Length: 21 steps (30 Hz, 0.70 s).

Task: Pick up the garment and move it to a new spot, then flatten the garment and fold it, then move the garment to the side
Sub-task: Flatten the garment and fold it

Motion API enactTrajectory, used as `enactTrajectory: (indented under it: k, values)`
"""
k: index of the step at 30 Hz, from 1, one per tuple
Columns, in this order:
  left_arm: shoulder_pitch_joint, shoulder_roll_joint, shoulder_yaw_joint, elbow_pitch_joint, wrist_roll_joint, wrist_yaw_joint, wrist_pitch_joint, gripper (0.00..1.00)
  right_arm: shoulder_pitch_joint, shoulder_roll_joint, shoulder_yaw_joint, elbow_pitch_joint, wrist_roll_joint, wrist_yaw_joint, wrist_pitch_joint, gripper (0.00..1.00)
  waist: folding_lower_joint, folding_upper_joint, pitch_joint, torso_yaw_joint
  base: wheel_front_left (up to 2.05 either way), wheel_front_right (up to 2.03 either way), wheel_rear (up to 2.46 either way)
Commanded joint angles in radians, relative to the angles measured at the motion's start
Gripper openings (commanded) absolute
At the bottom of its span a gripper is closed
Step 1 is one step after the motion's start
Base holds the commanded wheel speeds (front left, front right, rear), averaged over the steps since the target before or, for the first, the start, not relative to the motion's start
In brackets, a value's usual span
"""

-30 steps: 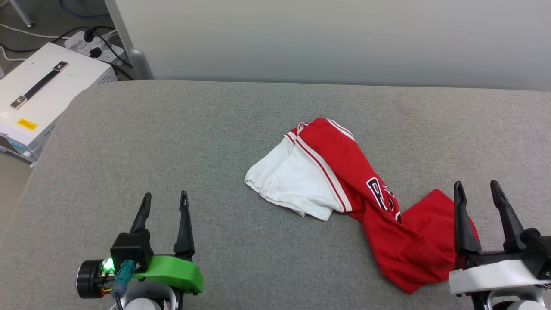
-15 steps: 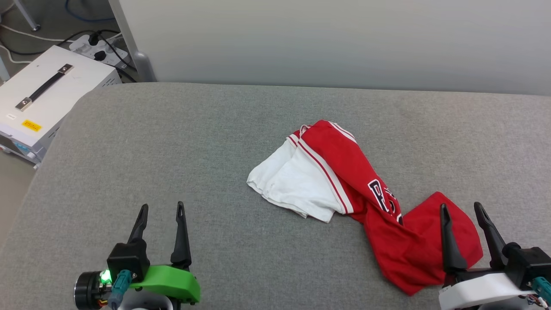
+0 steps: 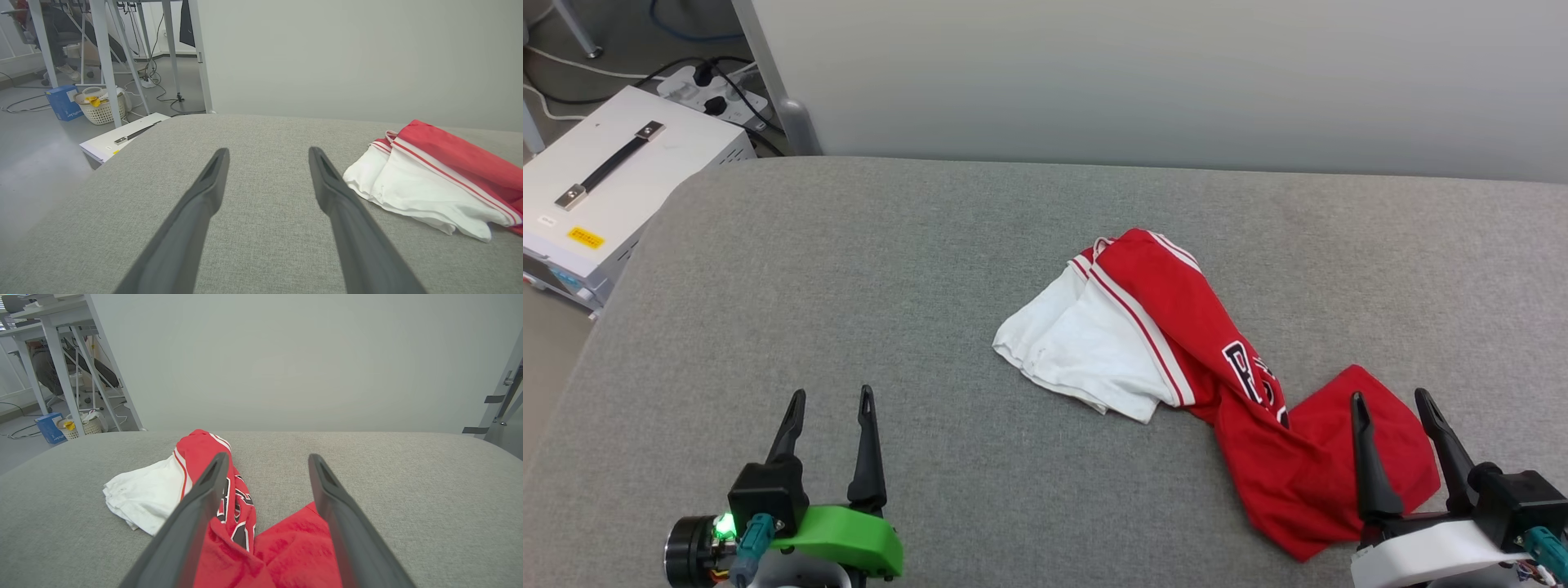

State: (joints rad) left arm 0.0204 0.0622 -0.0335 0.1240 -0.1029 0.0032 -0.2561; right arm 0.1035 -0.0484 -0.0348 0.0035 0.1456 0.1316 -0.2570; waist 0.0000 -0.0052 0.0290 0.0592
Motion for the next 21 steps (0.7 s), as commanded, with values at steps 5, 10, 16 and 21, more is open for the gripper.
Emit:
enactTrajectory:
  k: [5,10,16,21]
  values:
    - [0.014,-0.008,0.002,0.006,0.014,-0.011,-0.006,1.00,0.005,-0.002,-0.001,-0.002,-0.009,-0.001,-0.005,1.00,0.0000,0.0052,-0.002,0.003,0.00,0.00,0.00]
    - [0.011,-0.010,0.000,0.010,0.018,-0.015,-0.006,1.00,-0.008,-0.002,-0.004,-0.018,-0.010,-0.001,-0.005,1.00,0.0000,0.0052,-0.005,0.007,0.00,0.00,0.00]
    - [-0.004,-0.011,-0.011,0.007,0.022,-0.018,-0.006,1.00,-0.082,-0.002,-0.002,-0.085,-0.045,-0.001,-0.005,1.00,0.0000,0.0052,0.010,0.026,0.00,0.00,0.00]
    - [-0.027,-0.011,-0.015,-0.005,0.023,-0.021,-0.006,1.00,-0.233,-0.074,0.032,-0.138,-0.061,-0.001,-0.005,1.00,0.0000,0.0052,0.039,0.047,0.00,0.00,0.00]
